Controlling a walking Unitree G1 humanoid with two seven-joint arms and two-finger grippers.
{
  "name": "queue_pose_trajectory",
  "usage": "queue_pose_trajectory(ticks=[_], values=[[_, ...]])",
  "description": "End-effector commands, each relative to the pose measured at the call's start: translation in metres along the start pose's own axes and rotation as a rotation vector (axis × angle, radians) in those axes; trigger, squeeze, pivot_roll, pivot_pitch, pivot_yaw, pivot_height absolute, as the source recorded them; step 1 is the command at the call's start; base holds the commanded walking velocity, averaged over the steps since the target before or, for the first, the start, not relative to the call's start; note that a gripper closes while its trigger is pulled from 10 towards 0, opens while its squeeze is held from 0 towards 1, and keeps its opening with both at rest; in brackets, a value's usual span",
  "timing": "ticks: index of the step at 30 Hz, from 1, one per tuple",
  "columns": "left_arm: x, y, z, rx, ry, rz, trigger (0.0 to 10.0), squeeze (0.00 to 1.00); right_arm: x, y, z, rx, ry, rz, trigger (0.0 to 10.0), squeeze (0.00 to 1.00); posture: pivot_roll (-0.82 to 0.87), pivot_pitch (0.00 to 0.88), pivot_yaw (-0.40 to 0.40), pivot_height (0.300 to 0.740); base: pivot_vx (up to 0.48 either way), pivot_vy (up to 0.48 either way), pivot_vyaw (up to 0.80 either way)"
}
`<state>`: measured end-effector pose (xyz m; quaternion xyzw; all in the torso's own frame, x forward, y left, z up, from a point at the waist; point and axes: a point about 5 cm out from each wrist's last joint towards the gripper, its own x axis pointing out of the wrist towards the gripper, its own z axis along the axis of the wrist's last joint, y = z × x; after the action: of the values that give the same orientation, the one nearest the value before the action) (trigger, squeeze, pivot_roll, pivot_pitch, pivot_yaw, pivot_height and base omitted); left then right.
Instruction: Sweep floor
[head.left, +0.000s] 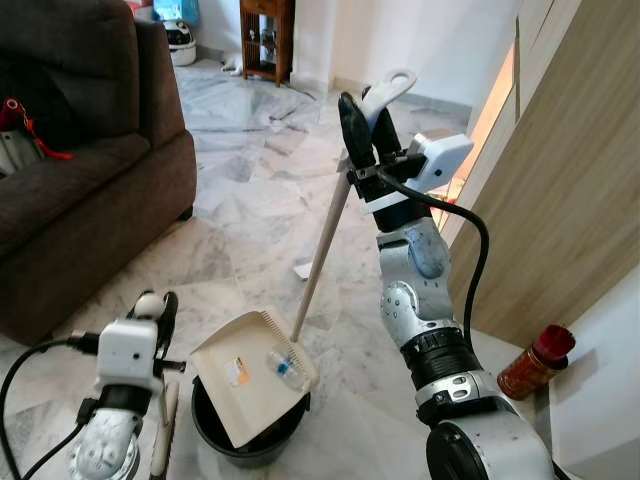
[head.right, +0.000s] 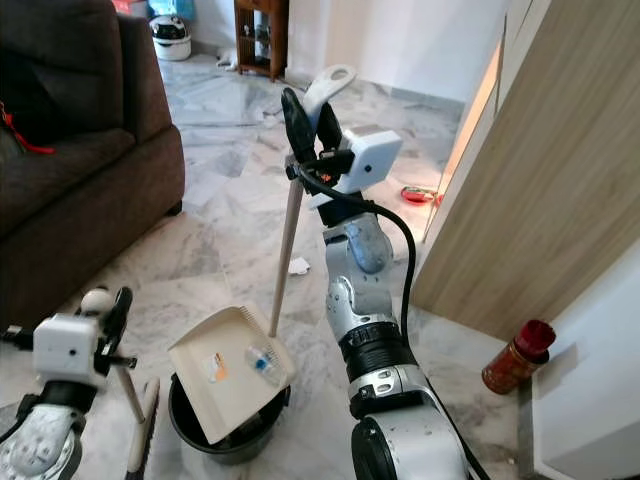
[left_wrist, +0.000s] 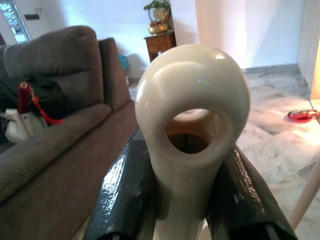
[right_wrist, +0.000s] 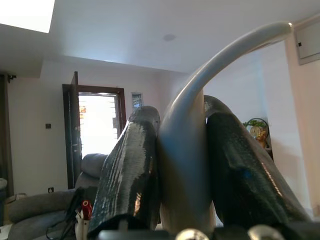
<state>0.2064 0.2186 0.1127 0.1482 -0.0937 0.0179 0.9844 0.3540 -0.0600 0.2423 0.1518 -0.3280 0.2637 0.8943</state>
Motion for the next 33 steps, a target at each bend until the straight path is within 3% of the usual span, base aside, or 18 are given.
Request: queue_pose_trajectory(ticks=[1,7,14,21,33], values=[[-0.005,0.007,0.006,0.017,-0.012,0.022,10.0,0.0,0.009,0.009,0.015,0.014,-0.107,0.011,10.0,0.0,0.17,0.0,-0.081,0.74,0.0,0.0,0.0],[-0.014,0.017,0.002,0.043,0.027,0.041,10.0,0.0,0.013,0.023,0.018,0.059,-0.145,0.053,10.0,0.0,0.18,0.0,-0.086,0.74,0.0,0.0,0.0],[-0.015,0.018,0.001,0.051,0.039,0.043,10.0,0.0,0.016,0.041,0.019,0.069,-0.168,0.107,10.0,0.0,0.18,0.0,-0.091,0.74,0.0,0.0,0.0],[-0.015,0.019,0.002,0.053,0.041,0.045,10.0,0.0,0.015,0.046,0.021,0.09,-0.19,0.125,10.0,0.0,0.18,0.0,-0.091,0.74,0.0,0.0,0.0],[-0.012,0.018,0.003,0.052,0.036,0.039,10.0,0.0,0.006,0.075,0.023,0.078,-0.224,0.255,10.0,0.0,0.18,0.0,-0.093,0.74,0.0,0.0,0.0]])
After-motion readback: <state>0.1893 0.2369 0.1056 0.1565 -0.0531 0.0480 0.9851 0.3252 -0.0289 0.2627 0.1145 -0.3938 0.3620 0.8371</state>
